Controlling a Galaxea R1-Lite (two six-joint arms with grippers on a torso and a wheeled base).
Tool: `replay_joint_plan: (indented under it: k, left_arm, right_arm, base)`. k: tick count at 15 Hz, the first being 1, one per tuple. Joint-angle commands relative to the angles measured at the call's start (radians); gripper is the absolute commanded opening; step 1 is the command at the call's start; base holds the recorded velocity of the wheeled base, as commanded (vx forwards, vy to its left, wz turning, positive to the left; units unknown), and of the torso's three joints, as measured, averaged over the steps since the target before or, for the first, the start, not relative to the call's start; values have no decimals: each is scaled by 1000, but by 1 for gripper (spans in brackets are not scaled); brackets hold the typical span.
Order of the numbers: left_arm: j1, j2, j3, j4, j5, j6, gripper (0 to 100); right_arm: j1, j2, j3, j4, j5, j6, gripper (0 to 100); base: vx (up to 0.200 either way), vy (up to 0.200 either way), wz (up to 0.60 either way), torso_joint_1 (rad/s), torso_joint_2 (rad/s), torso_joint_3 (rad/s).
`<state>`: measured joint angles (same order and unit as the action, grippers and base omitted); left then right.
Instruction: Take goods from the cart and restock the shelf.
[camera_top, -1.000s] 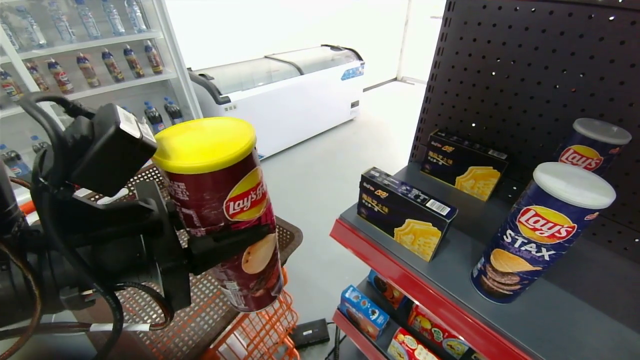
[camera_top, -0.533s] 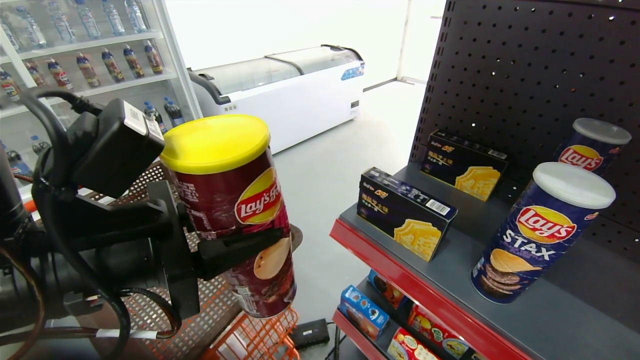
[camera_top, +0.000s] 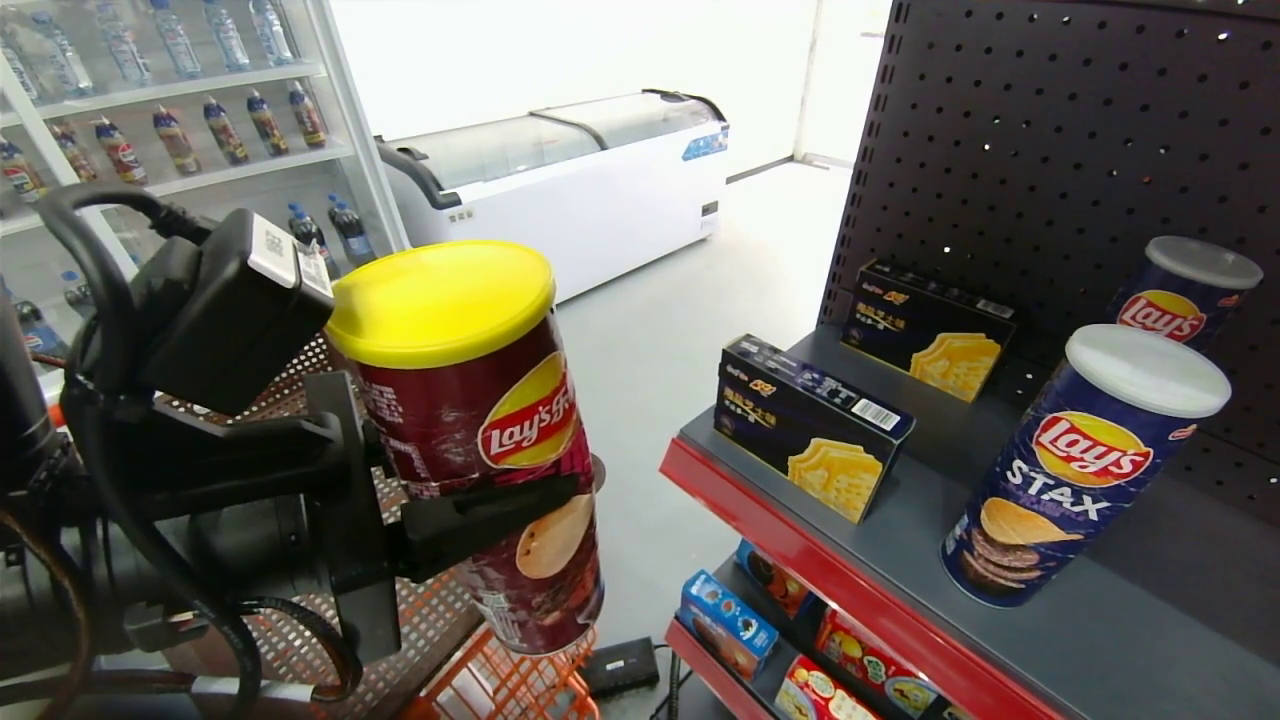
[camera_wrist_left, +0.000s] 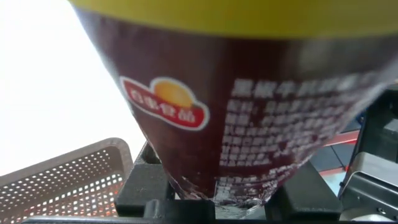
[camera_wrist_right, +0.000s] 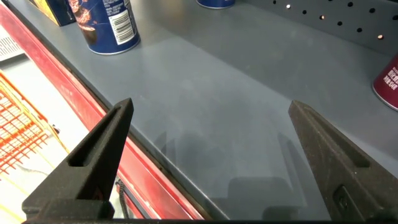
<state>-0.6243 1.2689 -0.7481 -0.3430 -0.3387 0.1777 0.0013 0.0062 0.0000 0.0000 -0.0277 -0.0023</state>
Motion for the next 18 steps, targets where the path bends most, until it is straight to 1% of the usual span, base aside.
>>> replay_joint_plan:
  k: [1, 7, 10, 12, 18]
  left_arm:
    - [0, 0, 1, -1, -2, 0, 0]
    - [-22, -8, 0, -1, -2, 0, 0]
    - [-83, -23, 1, 1, 0, 0, 0]
    - [-95, -22, 0, 1, 0, 0, 0]
    - [-101, -22, 0, -1, 0, 0, 0]
  right_arm:
    - [0, 1, 0, 0, 0, -1, 100]
    - [0, 1, 0, 0, 6, -1, 100]
    - [0, 1, 0, 0, 6, -1, 100]
    - [0, 1, 0, 0, 8, -2, 100]
    - [0, 1, 0, 0, 8, -1, 100]
  base:
    - [0, 0, -600, 2, 2, -2]
    - [0, 0, -600, 0, 3, 3]
    - [0, 0, -600, 7, 5, 2]
    - [0, 0, -600, 5, 2, 2]
    - [0, 0, -600, 3, 5, 3]
